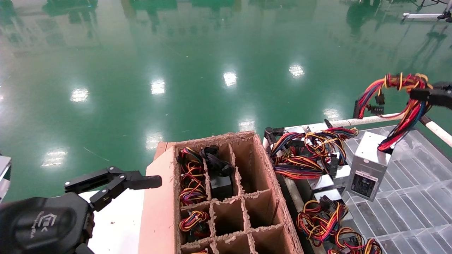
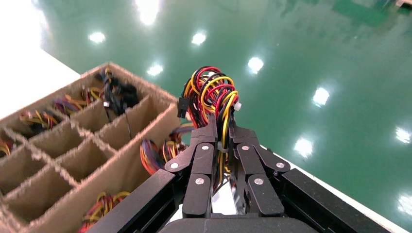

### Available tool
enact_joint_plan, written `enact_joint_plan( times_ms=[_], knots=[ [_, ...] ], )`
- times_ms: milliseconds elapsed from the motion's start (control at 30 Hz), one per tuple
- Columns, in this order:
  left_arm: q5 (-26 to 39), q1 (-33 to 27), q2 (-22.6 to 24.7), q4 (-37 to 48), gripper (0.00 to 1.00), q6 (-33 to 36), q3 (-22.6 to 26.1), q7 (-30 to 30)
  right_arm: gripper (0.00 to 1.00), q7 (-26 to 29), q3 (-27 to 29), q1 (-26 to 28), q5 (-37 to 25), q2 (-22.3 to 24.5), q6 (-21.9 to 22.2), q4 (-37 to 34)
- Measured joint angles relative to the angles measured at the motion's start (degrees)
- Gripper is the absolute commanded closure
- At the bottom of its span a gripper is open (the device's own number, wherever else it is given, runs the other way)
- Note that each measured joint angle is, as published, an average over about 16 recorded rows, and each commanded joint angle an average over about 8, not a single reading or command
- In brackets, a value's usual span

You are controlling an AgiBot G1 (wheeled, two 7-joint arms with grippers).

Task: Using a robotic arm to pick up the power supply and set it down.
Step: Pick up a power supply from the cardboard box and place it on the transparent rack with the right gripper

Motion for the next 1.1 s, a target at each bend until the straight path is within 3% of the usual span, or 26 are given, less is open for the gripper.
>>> enact_joint_plan(
  times_ms=[600, 1100],
  knots=[
    [-0.01, 0.0, 0.0, 0.0, 0.0, -0.01, 0.01, 0.01, 1.0, -5.78, -10.17, 1.37, -0.66, -2.5, -0.03, -1.08],
    [-0.02, -0.01, -0.01, 0.0, 0.0, -0.01, 0.02, 0.01, 1.0, -8.38, -14.25, -1.48, 2.75, -4.48, 0.65, -6.18]
  ],
)
